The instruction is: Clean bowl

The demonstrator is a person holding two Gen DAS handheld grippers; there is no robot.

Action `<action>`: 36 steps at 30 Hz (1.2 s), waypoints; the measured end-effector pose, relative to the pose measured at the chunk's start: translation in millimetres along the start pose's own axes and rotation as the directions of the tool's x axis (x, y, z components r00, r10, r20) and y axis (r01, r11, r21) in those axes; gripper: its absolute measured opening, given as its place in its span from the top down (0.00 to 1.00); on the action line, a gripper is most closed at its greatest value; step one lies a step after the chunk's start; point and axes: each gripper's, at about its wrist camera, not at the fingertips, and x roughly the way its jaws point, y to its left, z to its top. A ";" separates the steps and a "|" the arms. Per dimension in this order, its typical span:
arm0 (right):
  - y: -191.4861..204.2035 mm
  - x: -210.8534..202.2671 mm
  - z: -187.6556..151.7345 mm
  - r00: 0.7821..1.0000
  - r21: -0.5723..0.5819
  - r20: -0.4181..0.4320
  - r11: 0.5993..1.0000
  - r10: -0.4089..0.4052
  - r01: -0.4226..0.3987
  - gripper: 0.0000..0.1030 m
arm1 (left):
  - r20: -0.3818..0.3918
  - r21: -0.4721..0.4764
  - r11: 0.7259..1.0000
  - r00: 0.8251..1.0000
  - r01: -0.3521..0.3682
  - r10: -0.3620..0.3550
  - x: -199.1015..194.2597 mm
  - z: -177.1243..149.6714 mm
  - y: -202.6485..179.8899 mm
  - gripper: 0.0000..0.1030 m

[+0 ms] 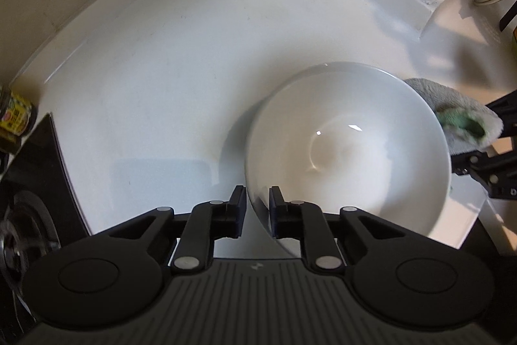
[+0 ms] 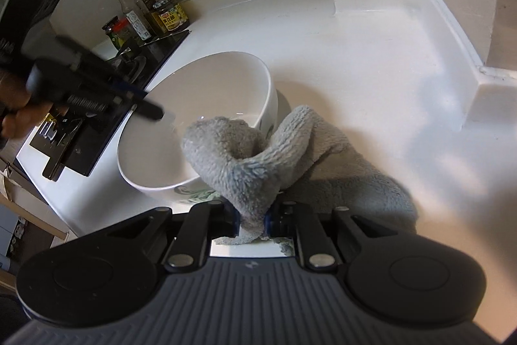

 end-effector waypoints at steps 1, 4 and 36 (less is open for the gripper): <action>0.6 -0.1 0.0 1.000 -0.004 0.001 1.000 -0.002 0.002 0.89 | 0.000 0.000 1.000 1.000 0.002 -0.002 2.9 4.3 0.7 0.85; 1.5 -1.3 0.5 1.000 -0.009 0.008 1.000 -0.013 0.013 0.89 | 0.015 -0.020 0.999 1.000 0.028 -0.028 8.8 12.8 3.4 0.90; 16.2 5.2 13.7 0.997 -0.076 0.003 0.994 -0.075 0.075 0.89 | 0.055 -0.217 0.976 0.998 0.025 -0.014 -7.5 -10.1 6.5 0.84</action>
